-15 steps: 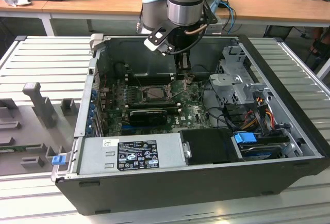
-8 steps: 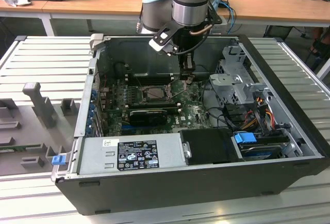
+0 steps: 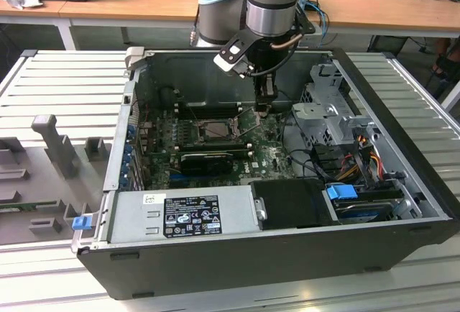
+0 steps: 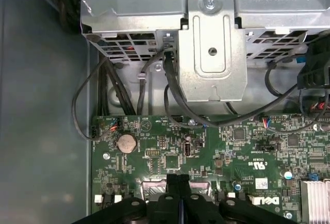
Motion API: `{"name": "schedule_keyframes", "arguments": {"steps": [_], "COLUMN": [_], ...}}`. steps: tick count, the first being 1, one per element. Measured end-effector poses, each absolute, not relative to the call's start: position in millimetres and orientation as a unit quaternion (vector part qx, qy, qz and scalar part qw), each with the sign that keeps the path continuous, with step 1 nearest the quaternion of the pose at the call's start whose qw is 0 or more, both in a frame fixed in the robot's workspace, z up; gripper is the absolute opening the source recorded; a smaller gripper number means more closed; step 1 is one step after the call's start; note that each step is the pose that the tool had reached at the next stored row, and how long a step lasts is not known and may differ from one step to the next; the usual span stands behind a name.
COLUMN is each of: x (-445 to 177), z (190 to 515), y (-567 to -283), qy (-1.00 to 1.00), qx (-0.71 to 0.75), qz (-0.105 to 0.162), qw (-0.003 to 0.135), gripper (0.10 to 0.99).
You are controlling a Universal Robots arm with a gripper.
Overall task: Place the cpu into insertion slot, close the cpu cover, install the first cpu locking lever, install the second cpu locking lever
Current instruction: 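Close the cpu cover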
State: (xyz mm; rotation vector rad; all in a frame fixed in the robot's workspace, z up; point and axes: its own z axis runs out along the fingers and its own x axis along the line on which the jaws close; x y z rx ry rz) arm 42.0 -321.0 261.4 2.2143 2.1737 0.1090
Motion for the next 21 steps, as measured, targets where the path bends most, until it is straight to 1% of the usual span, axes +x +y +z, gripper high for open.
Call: {"name": "schedule_keyframes", "arguments": {"steps": [10,14,17,18,19,21], "x": [59,62,63,63,63,62], "z": [254,246,245,245,245,245], "y": [-321,-321,-321,-321,-321,-321], "qy": [0.7,0.7,0.7,0.7,0.7,0.7], "qx": [0.713,0.713,0.714,0.714,0.714,0.714], "qz": [0.035,0.034,0.016,0.005,-0.001,-0.001], "qw": [0.018,0.018,-0.001,-0.012,-0.018,-0.018], "gripper": [0.106,0.106,0.106,0.106,0.106,0.106]}}
